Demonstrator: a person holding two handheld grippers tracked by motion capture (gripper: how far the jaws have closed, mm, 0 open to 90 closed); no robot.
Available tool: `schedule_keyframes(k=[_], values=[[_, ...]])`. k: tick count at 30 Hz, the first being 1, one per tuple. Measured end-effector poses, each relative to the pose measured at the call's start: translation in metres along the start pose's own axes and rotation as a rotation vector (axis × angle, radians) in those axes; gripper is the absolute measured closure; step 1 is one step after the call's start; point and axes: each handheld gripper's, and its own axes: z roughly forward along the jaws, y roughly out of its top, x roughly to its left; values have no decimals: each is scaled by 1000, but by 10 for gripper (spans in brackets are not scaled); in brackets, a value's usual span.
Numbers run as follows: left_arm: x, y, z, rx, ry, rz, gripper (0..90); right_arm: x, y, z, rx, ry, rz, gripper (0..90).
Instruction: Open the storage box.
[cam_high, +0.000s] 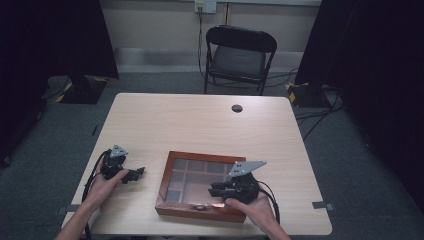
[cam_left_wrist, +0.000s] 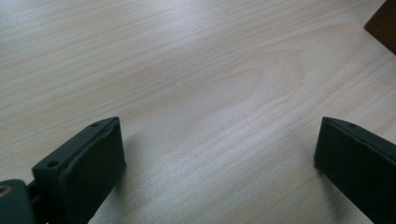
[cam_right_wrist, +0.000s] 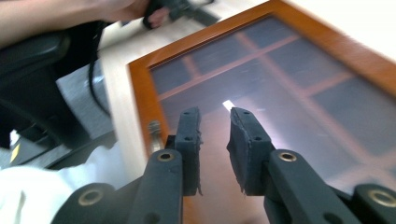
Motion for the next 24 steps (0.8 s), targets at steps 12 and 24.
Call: schedule_keyframes(k=[12,24], values=[[-2,0,0,-8,0,-20,9,21,-2,23,63,117,-68,800],[-4,-1,-1,2,-1,-5,6,20,-10,30,105,127,-92,822]])
